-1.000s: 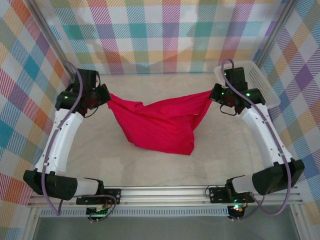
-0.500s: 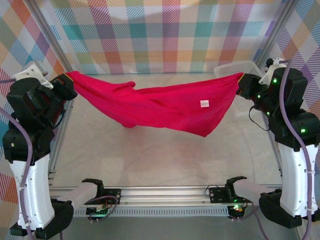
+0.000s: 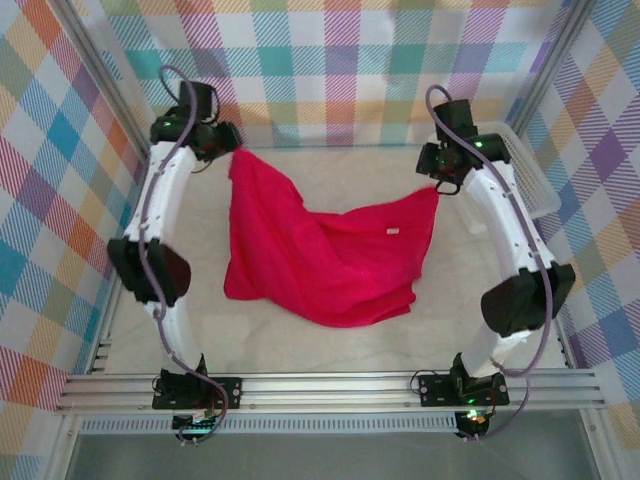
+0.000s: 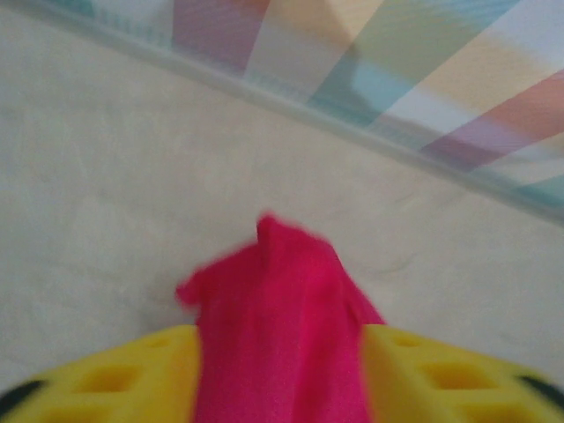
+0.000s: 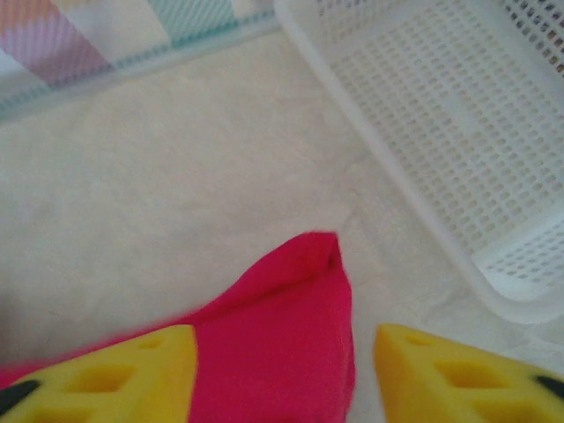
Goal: Fold the inside-out t-shirt
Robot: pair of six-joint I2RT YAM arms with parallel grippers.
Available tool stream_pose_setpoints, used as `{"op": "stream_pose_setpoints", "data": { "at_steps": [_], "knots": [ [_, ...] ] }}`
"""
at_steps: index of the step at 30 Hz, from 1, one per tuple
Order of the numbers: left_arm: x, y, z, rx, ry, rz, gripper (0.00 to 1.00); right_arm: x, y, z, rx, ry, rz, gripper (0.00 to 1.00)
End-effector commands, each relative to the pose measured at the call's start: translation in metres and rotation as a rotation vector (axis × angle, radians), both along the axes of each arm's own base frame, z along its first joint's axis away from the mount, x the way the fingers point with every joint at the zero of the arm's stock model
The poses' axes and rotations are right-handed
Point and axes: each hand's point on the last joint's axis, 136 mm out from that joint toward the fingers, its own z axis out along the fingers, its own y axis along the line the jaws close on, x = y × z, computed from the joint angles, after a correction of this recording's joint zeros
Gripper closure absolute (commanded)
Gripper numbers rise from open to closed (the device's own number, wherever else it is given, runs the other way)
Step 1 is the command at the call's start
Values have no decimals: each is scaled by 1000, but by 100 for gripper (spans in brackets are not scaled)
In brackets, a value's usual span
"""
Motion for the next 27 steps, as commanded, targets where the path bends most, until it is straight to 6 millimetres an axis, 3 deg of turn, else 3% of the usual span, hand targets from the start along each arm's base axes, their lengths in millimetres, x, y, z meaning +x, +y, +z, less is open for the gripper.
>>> {"op": "stream_pose_setpoints", "data": {
  "at_steps": [1,5,9,13,17,21,24,27],
  "knots": [
    [-25,9,38,-19,-34,29,34,-16,1,14,27,-14,13,39],
    [-59,7,-5,-51,27,36,37,-52,22,-20,138,55,70,37],
    [-117,4,-70,-119,115,54,41,-104,60,-81,262,164,145,38],
    [-172,-12,-134,-230,221,42,44,-155,102,-143,349,322,210,40],
    [-204,-18,-172,-271,279,44,44,-190,131,-190,410,435,240,41],
    [-211,-15,-201,-252,338,64,45,-187,132,-232,380,503,198,41],
    [-201,-21,-219,-282,388,62,48,-162,123,-251,282,524,166,42],
    [-185,-22,-233,-300,426,82,57,-131,108,-265,207,562,121,45]
  ]
}}
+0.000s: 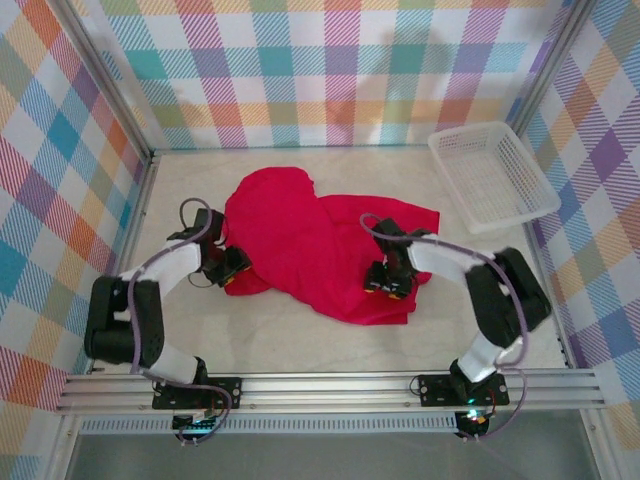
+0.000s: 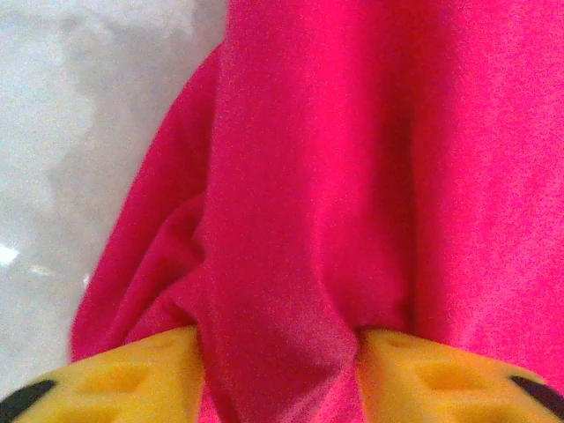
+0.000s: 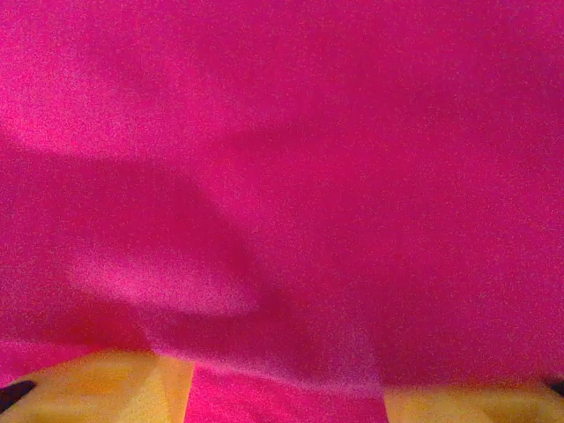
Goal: Fold the inside-out t-shirt
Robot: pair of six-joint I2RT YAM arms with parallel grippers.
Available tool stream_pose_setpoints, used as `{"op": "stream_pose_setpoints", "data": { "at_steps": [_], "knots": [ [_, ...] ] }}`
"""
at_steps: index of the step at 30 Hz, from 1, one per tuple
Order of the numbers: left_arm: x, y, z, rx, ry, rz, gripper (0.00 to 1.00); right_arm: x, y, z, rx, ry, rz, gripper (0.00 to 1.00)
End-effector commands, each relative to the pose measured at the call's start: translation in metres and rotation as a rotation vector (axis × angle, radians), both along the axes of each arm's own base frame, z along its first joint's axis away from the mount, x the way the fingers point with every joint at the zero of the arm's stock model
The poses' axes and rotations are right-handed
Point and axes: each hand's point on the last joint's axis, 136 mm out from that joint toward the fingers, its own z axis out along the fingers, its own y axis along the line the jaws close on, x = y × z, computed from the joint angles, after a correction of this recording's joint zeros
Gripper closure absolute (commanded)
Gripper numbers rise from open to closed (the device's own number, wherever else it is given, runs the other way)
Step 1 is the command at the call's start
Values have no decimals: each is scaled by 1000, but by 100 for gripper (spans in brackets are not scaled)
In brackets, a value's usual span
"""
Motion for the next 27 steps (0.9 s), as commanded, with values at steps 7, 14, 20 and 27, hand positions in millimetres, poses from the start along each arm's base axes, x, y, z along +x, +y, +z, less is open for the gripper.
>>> {"op": "stream_pose_setpoints", "data": {
  "at_steps": [7,14,20,27],
  "knots": [
    [46,33,5,80,38,62,100,84,-19,39,-117,-132,4,44],
    [39,63,57,238,-4,76,100,124,-3,62,-90,-195,24,42],
    [20,104,95,442,20,110,100,174,6,37,-108,-136,30,43],
    [12,97,88,370,-3,136,67,177,2,3,-133,-50,40,45]
  ]
}}
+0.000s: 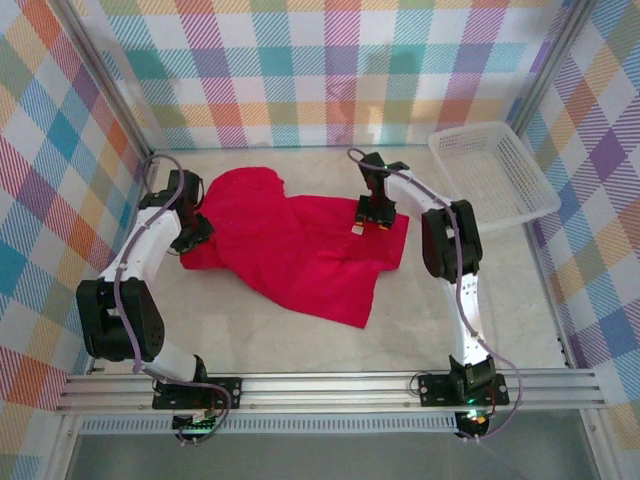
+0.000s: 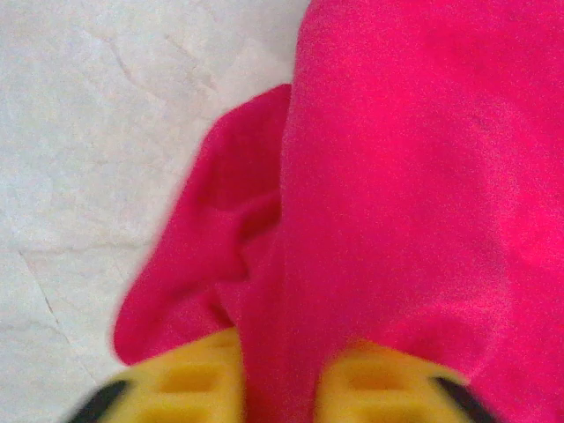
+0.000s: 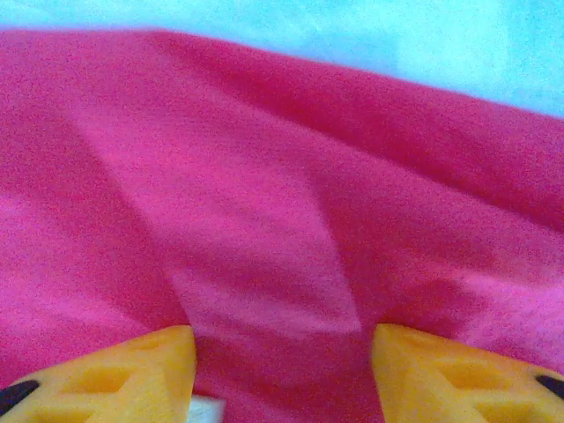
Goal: Fold the inside-out t-shirt
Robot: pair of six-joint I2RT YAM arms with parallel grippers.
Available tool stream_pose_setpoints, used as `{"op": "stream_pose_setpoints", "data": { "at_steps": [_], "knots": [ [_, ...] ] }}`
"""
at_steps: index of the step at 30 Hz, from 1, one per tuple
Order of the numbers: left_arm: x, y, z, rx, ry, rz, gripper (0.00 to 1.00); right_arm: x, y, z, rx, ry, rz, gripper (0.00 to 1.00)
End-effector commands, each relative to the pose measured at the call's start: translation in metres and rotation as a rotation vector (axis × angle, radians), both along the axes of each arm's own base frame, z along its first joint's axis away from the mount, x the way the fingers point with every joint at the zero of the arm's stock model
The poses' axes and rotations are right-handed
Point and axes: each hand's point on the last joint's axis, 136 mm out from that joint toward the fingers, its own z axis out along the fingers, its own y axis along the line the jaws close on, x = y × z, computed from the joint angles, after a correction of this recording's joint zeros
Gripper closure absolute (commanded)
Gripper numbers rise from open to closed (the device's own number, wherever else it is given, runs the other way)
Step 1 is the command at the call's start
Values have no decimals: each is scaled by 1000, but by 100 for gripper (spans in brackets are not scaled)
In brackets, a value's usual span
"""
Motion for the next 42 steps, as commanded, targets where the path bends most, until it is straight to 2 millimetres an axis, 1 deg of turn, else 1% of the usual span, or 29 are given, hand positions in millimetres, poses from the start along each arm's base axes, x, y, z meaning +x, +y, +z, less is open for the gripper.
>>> {"op": "stream_pose_setpoints", "data": {
  "at_steps": [1,4,5,6,8,9,12,13,16,18,20,22,24,27,29,30,31,32,34,35,37,39,42],
  "knots": [
    [-13,-6,-7,-40,8,2,63,-25,-10,-4,-20,89,12,46],
    [-10,-17,-4,-28,-25,-18,60,-46,-15,-9,-11,108,5,47],
    [-6,-23,-3,-29,-41,-30,61,-52,-16,-8,-4,109,3,49],
    [-1,-31,-3,-38,-61,-47,61,-64,-20,-9,1,121,-5,49],
    [13,-56,-5,-91,-102,-95,61,-87,-22,-10,31,134,-18,51],
    [21,-70,-10,-132,-114,-119,61,-102,-22,-11,45,137,-22,52],
    [46,-115,-35,-279,-90,-177,62,-149,-27,-9,48,147,-40,52],
    [53,-128,-44,-301,-66,-197,63,-168,-29,-8,48,153,-48,52],
    [76,-164,-64,-276,-2,-280,64,-214,-27,-4,61,145,-64,53],
    [91,-189,-73,-258,36,-343,64,-240,-26,2,68,128,-76,56],
    [105,-214,-80,-256,61,-395,65,-259,-22,12,93,88,-80,56],
    [117,-245,-85,-273,73,-445,66,-271,-19,26,143,33,-84,56],
    [125,-274,-87,-306,67,-478,66,-273,-19,40,198,-15,-87,53],
    [131,-322,-86,-404,48,-519,66,-262,-30,64,182,-120,-80,51],
    [132,-349,-83,-470,43,-541,66,-253,-34,73,174,-160,-75,51],
    [132,-358,-80,-496,43,-551,67,-247,-33,76,179,-165,-72,51],
    [131,-361,-77,-504,40,-555,67,-243,-32,77,181,-165,-67,51],
    [132,-359,-71,-496,30,-554,67,-238,-29,78,182,-166,-56,52],
    [132,-346,-55,-440,2,-548,67,-229,-23,78,173,-164,-31,52],
    [131,-336,-46,-402,-14,-547,67,-223,-18,76,172,-161,-14,53],
    [128,-313,-31,-330,-37,-531,66,-212,-6,75,179,-155,24,53],
    [121,-280,-18,-252,-60,-492,66,-199,12,73,195,-137,95,52],
    [106,-229,-13,-181,-81,-416,65,-179,32,68,168,-76,172,51]
  ]
}}
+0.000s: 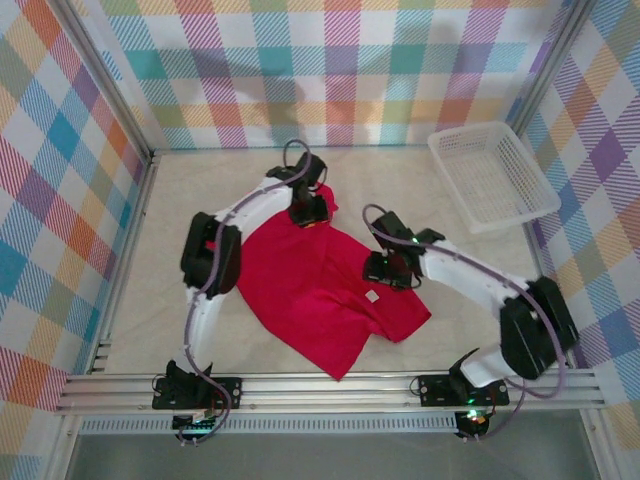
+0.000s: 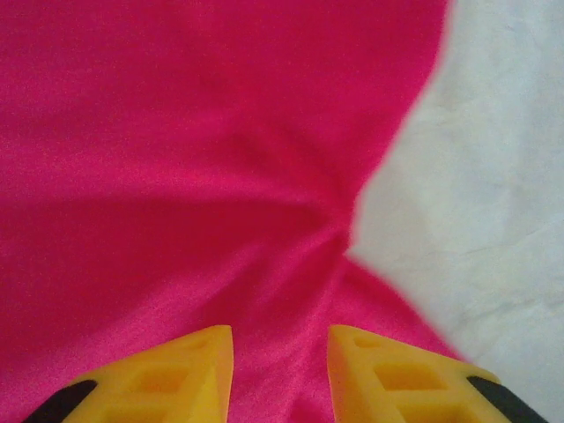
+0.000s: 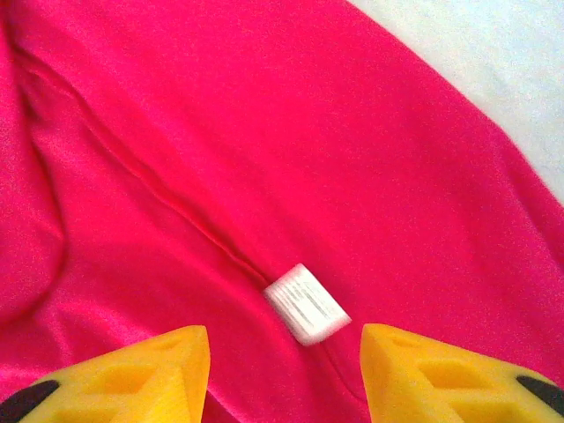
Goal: Fold the inside-out t-shirt
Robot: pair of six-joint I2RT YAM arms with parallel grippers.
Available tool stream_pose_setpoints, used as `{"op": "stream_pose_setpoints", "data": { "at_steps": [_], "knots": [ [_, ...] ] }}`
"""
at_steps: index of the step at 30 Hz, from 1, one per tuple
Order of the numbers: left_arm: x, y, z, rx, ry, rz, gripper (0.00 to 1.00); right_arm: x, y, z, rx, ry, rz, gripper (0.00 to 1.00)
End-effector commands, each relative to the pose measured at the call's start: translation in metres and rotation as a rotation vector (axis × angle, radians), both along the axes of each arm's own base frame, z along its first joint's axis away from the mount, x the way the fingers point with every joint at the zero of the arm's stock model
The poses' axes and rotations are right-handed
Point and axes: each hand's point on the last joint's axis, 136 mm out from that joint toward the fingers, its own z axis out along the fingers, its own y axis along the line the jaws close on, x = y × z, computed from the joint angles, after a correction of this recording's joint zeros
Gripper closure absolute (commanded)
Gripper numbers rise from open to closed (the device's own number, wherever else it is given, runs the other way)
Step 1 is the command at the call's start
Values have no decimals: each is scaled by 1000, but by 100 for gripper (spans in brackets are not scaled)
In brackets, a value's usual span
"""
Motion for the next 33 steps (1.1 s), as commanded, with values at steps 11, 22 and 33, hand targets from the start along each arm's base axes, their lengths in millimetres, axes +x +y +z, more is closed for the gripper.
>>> {"op": "stream_pose_setpoints", "data": {
  "at_steps": [11,22,33],
  "knots": [
    [-39,147,-39,166,56,223,64,26,32,-72,-102,218,172,52],
    [28,32,-90,26,98,68,66,-67,5,-92,-55,321,23,56],
    [49,-18,7,-96,-30,-104,56,-29,9,-27,-53,50,48,53]
  ]
}}
